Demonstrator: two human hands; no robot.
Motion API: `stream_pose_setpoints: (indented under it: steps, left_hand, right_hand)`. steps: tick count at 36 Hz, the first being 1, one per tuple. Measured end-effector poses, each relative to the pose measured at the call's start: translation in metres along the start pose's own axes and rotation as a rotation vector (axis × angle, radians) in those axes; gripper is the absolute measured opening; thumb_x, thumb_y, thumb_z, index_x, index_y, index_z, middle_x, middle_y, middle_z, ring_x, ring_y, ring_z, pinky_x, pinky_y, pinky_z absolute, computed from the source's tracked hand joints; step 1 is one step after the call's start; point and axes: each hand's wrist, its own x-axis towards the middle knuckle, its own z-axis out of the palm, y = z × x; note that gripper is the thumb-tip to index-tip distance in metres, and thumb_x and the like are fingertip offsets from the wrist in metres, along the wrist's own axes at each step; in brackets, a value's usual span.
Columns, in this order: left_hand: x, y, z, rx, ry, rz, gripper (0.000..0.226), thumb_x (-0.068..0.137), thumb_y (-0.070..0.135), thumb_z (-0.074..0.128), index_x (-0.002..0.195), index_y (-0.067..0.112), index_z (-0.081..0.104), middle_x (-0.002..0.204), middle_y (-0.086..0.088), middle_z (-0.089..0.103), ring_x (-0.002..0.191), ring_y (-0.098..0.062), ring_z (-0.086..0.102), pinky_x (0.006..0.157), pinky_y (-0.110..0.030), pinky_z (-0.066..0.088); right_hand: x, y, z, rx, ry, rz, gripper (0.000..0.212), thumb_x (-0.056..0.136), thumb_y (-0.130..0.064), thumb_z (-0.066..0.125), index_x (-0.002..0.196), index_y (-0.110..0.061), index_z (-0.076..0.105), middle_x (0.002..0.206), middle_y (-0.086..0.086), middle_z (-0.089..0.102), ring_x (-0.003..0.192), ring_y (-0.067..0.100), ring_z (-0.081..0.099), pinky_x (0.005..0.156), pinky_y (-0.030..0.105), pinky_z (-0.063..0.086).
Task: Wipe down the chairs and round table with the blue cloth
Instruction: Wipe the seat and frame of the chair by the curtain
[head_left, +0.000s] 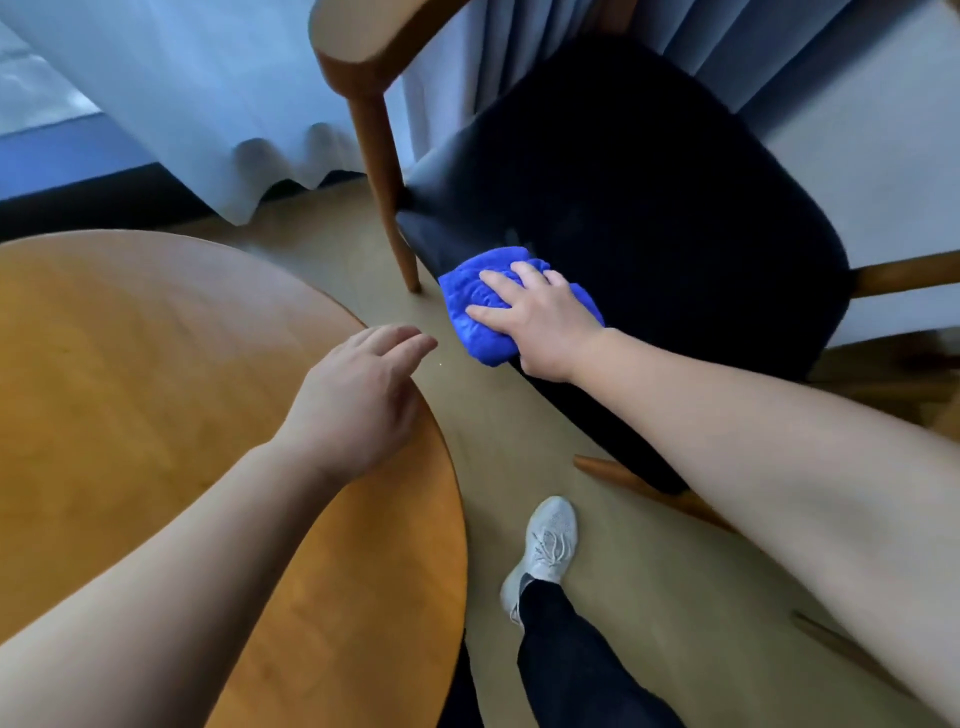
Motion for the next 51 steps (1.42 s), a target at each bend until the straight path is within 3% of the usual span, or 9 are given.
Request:
stream_pose_setpoints:
  steps: [8,13,16,21,28,33,38,45,51]
  left_hand:
    - [-0.007,0.015,-0.001,0.007,-0.048,0.016,0.051,0.077,0.003,0.062,0.127,0.013,0.057,0.123,-0.008,0.06,0.111,-0.03,0.057,0.087,-0.039,0.05]
    - [-0.006,0.026,0.0,-0.008,-0.063,0.049,0.051,0.081,0.005,0.06,0.131,0.016,0.053,0.127,-0.006,0.058,0.117,-0.027,0.054,0.091,-0.035,0.047]
    - [-0.005,0.031,-0.001,-0.015,-0.07,0.066,0.051,0.082,0.005,0.058,0.131,0.016,0.053,0.128,-0.006,0.057,0.117,-0.027,0.053,0.092,-0.037,0.047]
    - [-0.005,0.034,-0.005,-0.006,-0.071,0.115,0.05,0.081,0.004,0.057,0.13,0.014,0.054,0.127,-0.007,0.058,0.117,-0.028,0.054,0.092,-0.037,0.047]
    - [-0.002,0.033,-0.003,-0.008,-0.068,0.147,0.05,0.082,0.004,0.055,0.13,0.015,0.053,0.127,-0.006,0.057,0.118,-0.027,0.053,0.094,-0.035,0.045]
    - [0.002,0.033,0.003,-0.004,-0.061,0.166,0.048,0.083,0.004,0.054,0.131,0.014,0.053,0.126,-0.007,0.058,0.118,-0.026,0.053,0.093,-0.034,0.045]
    - [0.004,0.036,0.011,-0.009,-0.076,0.164,0.049,0.085,0.005,0.052,0.132,0.015,0.052,0.127,-0.006,0.057,0.119,-0.026,0.052,0.094,-0.033,0.044]
    - [0.007,0.044,0.013,-0.011,-0.098,0.167,0.047,0.084,0.002,0.053,0.129,0.014,0.054,0.125,-0.007,0.059,0.116,-0.027,0.054,0.091,-0.034,0.046]
    - [0.007,0.053,0.001,-0.006,-0.118,0.159,0.048,0.085,0.003,0.051,0.131,0.015,0.053,0.128,-0.006,0.057,0.12,-0.026,0.051,0.095,-0.035,0.045]
  right_hand:
    - [-0.07,-0.003,0.038,-0.004,-0.096,0.061,0.071,0.085,-0.018,0.062,0.147,-0.034,0.032,0.161,0.007,0.01,0.142,0.04,0.015,0.111,0.055,0.021]
    - [-0.131,-0.009,0.074,0.002,-0.022,0.16,0.077,0.038,-0.008,0.089,0.111,-0.023,0.072,0.13,0.015,0.06,0.108,0.046,0.059,0.082,0.061,0.05]
    - [-0.163,-0.012,0.092,0.024,-0.001,0.19,0.077,0.031,0.0,0.088,0.104,-0.02,0.075,0.123,0.016,0.064,0.102,0.046,0.063,0.077,0.062,0.051]
    - [-0.179,-0.009,0.094,0.077,-0.028,0.229,0.084,0.022,-0.009,0.09,0.103,-0.026,0.075,0.12,0.011,0.067,0.099,0.041,0.065,0.073,0.056,0.055]
    - [-0.138,0.019,0.041,0.201,0.197,0.259,0.08,0.045,-0.003,0.079,0.121,-0.021,0.067,0.134,0.017,0.056,0.116,0.047,0.054,0.09,0.056,0.046]
    - [-0.091,0.045,0.011,0.159,0.119,0.296,0.075,0.075,-0.009,0.064,0.144,-0.03,0.044,0.157,0.008,0.025,0.142,0.036,0.022,0.112,0.049,0.022]
    - [-0.081,0.049,0.032,0.219,0.0,0.374,0.079,0.081,-0.011,0.059,0.149,-0.036,0.029,0.161,0.002,0.011,0.143,0.031,0.014,0.112,0.047,0.025]
    - [-0.115,0.024,0.058,0.405,0.035,0.546,0.081,0.078,-0.006,0.058,0.148,-0.034,0.032,0.159,0.001,0.015,0.139,0.028,0.019,0.108,0.044,0.033]
    - [-0.16,-0.007,0.074,0.428,-0.119,0.616,0.079,0.082,-0.012,0.057,0.15,-0.035,0.025,0.159,0.001,0.011,0.137,0.027,0.019,0.106,0.042,0.035]
